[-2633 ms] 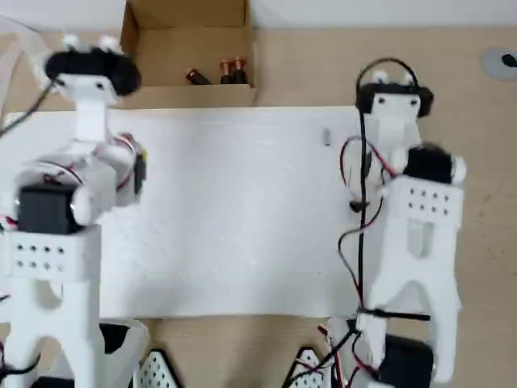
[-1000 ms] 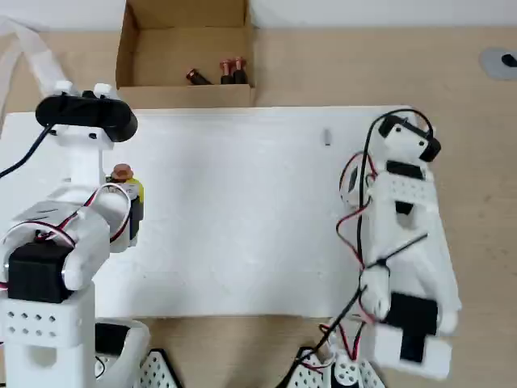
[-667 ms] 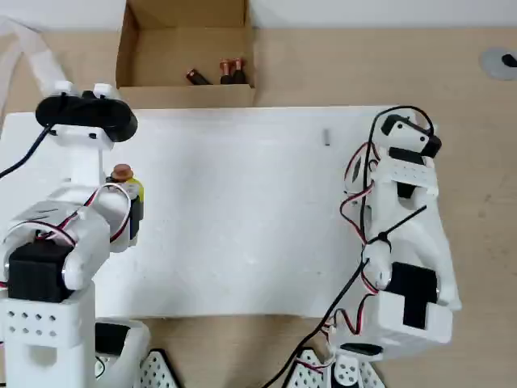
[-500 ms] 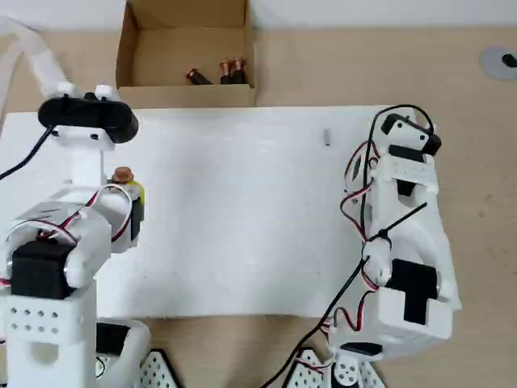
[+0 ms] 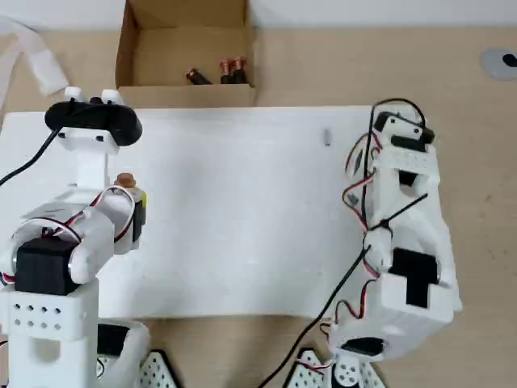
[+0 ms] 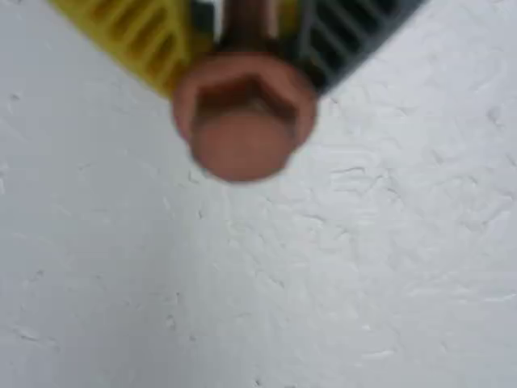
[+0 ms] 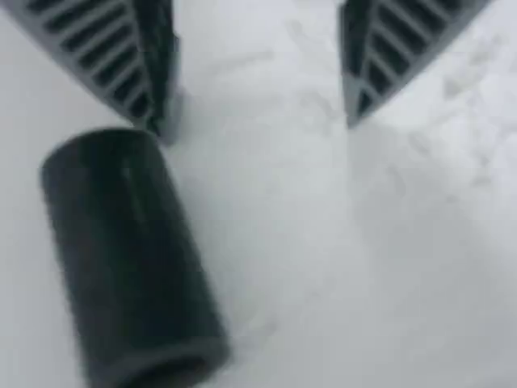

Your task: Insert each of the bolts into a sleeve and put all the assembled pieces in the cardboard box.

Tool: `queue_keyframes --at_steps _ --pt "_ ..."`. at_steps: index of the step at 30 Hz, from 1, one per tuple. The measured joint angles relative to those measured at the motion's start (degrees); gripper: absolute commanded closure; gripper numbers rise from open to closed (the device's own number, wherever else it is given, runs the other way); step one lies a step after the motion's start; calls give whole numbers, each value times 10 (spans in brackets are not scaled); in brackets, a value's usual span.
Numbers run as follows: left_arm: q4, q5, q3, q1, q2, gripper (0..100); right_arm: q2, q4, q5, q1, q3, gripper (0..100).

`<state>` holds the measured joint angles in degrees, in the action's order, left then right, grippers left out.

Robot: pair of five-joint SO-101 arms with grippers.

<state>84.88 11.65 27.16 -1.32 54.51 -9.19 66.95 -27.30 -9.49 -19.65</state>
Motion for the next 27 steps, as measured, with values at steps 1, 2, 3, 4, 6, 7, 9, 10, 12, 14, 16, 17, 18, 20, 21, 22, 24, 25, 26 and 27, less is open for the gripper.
queue_keyframes --at_steps 1,2,3,4,6,7,9,10,12,14,16,17,18,20,21,22,24,25,26,27 --pt "0 0 0 0 0 994 -2 11 9 3 12 757" --pt "0 0 0 0 0 994 -2 21 18 3 28 745" --pt "0 0 0 0 0 994 -3 34 27 1 45 740" --pt "0 0 0 0 0 994 -3 46 37 0 61 737" --pt "0 0 0 0 0 994 -3 73 59 1 84 737" --pt "0 0 0 0 0 994 -3 85 69 1 98 737" --pt "0 0 0 0 0 994 -3 109 82 2 120 737" --pt "0 0 0 0 0 994 -3 118 84 2 132 737" --pt "0 0 0 0 0 994 -3 138 87 2 150 737" --pt "0 0 0 0 0 994 -3 154 88 2 166 737" --pt "0 0 0 0 0 994 -3 163 89 2 183 737" --pt "0 0 0 0 0 994 -3 164 89 0 190 737" --pt "0 0 0 0 0 994 -4 165 92 -4 198 737" --pt "0 0 0 0 0 994 -5 165 105 -20 207 737" --pt "0 0 0 0 0 994 -5 164 109 -27 210 737" --pt "0 0 0 0 0 994 -7 164 114 -35 211 737" --pt "0 0 0 0 0 994 -8 157 123 -55 211 737" --pt "0 0 0 0 0 994 -9 150 130 -71 211 737" --pt "0 0 0 0 0 994 -9 142 137 -90 211 737" --pt "0 0 0 0 0 994 -12 133 145 -110 211 737"
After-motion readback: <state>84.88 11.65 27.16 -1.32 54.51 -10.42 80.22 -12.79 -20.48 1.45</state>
